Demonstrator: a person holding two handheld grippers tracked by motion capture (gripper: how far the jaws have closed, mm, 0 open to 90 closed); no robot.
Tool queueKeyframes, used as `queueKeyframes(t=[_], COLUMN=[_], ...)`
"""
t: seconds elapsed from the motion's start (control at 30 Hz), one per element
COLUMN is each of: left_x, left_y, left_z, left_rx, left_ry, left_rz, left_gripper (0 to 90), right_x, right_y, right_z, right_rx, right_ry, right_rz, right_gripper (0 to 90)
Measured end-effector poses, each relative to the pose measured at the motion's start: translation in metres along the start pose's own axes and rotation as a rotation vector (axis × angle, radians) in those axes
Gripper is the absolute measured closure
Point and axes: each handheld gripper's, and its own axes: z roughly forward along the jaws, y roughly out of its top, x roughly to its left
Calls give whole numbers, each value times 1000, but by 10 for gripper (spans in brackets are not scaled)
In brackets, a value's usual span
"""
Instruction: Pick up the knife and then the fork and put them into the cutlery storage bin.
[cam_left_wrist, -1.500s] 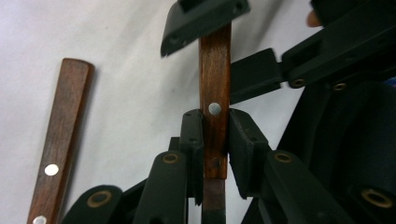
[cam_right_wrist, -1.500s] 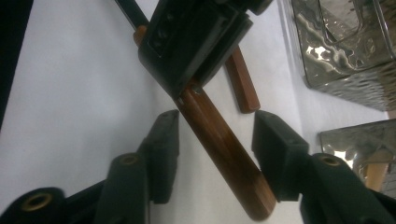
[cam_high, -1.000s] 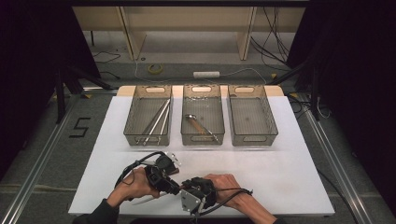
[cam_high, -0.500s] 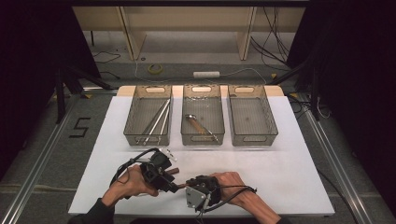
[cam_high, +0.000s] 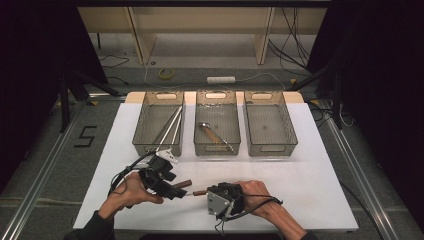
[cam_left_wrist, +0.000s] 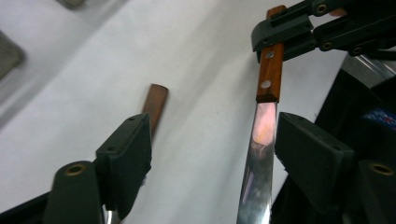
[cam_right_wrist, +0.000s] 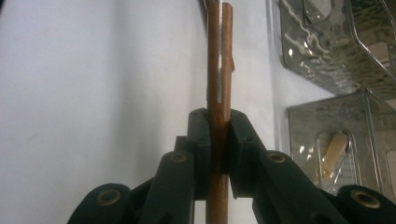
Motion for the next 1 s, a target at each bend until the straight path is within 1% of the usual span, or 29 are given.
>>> queueKeyframes(t=[0.03, 0.07, 0.1, 0.13, 0.17, 0.3, 0.43, 0.5, 0.57, 0.63, 0.7, 0.77, 0.83, 0.87, 0.9, 0.93, 1.0], left_x=[1, 2, 3, 4, 6, 9, 12, 14, 15, 15, 16, 17, 18, 18, 19, 20, 21], left_y=[0, 0, -1, -1, -2, -4, -9, -12, -16, -20, -22, -26, -31, -33, -35, -37, -41], left_z=[-2, -3, -5, -7, -9, -16, -18, -17, -15, -11, -8, -4, 0, 1, 2, 2, 3], left_rx=[-10, -27, -42, -57, -71, -139, -195, -208, -213, -220, -223, -241, -241, -239, -240, -245, -266], left_ry=[7, 13, 18, 26, 34, 66, 103, 128, 151, 159, 165, 180, 193, 197, 214, 225, 229], left_rz=[0, -13, -17, -18, -17, -27, -36, -39, -38, -39, -42, -43, -45, -48, -42, -41, -56], left_gripper=[255, 249, 243, 238, 234, 211, 198, 195, 189, 178, 173, 171, 170, 169, 166, 164, 164], right_x=[-1, -1, -2, -5, -6, -15, -23, -27, -31, -35, -39, -44, -49, -51, -53, -55, -60], right_y=[-2, -4, -6, -9, -11, -23, -34, -39, -44, -48, -51, -54, -57, -58, -59, -60, -65], right_z=[0, -1, -1, -1, -2, -4, -6, -8, -10, -13, -15, -19, -24, -27, -30, -32, -37], right_rx=[6, 24, 29, 36, 50, 69, 87, 85, 99, 114, 114, 117, 112, 102, 100, 91, 82], right_ry=[-2, -2, -7, -6, -11, -30, -47, -64, -67, -72, -75, -85, -94, -97, -98, -110, -119], right_rz=[3, 9, 22, 19, 47, 77, 149, 183, 217, 270, 303, 338, 359, 391, 402, 425, 457], right_gripper=[819, 818, 819, 819, 819, 818, 818, 818, 818, 818, 817, 817, 817, 817, 817, 817, 817])
